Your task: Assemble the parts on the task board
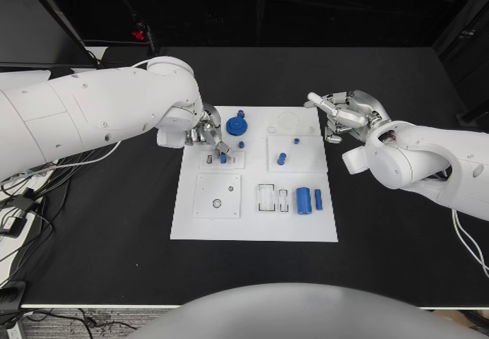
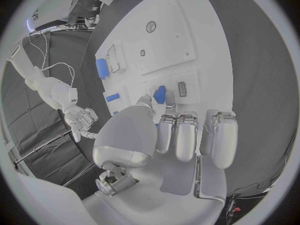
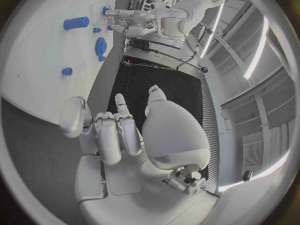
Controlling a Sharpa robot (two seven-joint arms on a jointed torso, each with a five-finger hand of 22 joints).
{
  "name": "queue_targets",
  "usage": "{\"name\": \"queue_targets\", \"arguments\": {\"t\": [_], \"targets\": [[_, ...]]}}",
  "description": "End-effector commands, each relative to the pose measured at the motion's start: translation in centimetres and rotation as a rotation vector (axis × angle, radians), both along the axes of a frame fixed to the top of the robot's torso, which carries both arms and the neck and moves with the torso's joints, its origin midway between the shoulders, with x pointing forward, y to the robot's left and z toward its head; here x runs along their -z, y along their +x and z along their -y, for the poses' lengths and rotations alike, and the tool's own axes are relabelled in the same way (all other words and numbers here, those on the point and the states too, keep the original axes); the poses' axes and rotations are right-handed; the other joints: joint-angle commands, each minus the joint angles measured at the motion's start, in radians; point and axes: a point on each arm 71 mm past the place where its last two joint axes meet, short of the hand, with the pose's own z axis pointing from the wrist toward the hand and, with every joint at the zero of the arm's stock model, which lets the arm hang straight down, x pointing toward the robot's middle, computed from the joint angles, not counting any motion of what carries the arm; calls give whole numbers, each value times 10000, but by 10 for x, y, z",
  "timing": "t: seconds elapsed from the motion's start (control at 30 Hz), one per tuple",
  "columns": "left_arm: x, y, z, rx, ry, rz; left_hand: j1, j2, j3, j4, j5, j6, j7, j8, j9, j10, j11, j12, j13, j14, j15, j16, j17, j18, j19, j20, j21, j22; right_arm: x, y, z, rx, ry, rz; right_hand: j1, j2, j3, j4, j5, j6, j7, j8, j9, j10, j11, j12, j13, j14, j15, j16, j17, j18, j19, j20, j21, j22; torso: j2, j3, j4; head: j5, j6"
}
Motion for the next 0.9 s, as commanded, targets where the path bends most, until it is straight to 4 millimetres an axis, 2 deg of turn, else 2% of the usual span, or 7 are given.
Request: {"name": "queue_targets", "arguments": {"t": [0.03,0.13,0.3,0.67,0.8,0.9], "targets": [[0,-1,1,110,137,-102,243,47,30,-17,-86,57,-23,-33,14,1062,-42,35,2634,1066,-49,8,2635,-65,1044,-48,31,2635,-1,0,-1,10,26,56,-4,86,-59,-10,27,-56,9,21,11,1040,59,25,2632,1039,68,24,2630,38,-42,17,-54,584,6,-2,0,-9,0],[0,-1,1,113,145,-105,576,156,168,-21,-58,45,-46,-44,16,1062,-63,35,2634,1066,-66,8,2635,-65,1044,-59,31,2635,-1,0,-1,12,25,57,-4,86,-59,-10,27,-56,9,21,11,1040,59,25,2632,1039,68,24,2630,38,-42,17,-54,584,5,-2,-1,-10,0],[0,0,2,99,109,-75,1009,254,346,-5,226,23,-57,-69,14,1062,-77,35,2634,1066,-84,8,2635,-65,1044,-78,31,2635,-1,0,-1,13,25,54,5,98,-64,-13,45,-69,9,42,14,1040,59,25,2632,1039,68,24,2630,37,-38,17,-54,587,6,-3,1,-13,0],[0,0,4,140,-48,-12,1459,398,598,-3,641,-4,-67,-93,16,1062,-86,35,2634,1066,-97,8,2635,-65,1044,-89,31,2635,-1,0,-1,11,25,54,10,137,-65,-8,77,-87,9,72,18,1040,59,25,2632,1039,68,24,2630,38,-37,17,-58,588,6,-5,-4,-20,0],[0,0,5,170,-106,-8,1597,412,702,10,955,-21,-56,-106,16,1062,-79,35,2634,1066,-96,8,2635,-65,1044,-92,31,2635,-1,0,-1,9,26,55,10,137,-65,-8,77,-87,9,72,18,1040,59,25,2632,1039,68,24,2630,38,-37,17,-58,588,1,-2,-9,-27,0],[0,0,5,198,-149,-9,1754,371,847,6,1532,-44,-51,-116,22,1062,-74,35,2634,1066,-96,8,2635,-65,1044,-93,31,2635,-1,0,-1,12,25,54,10,137,-65,-8,77,-87,9,72,18,1040,59,25,2632,1039,68,24,2630,38,-37,17,-58,588,0,-1,-4,-39,0]]}}
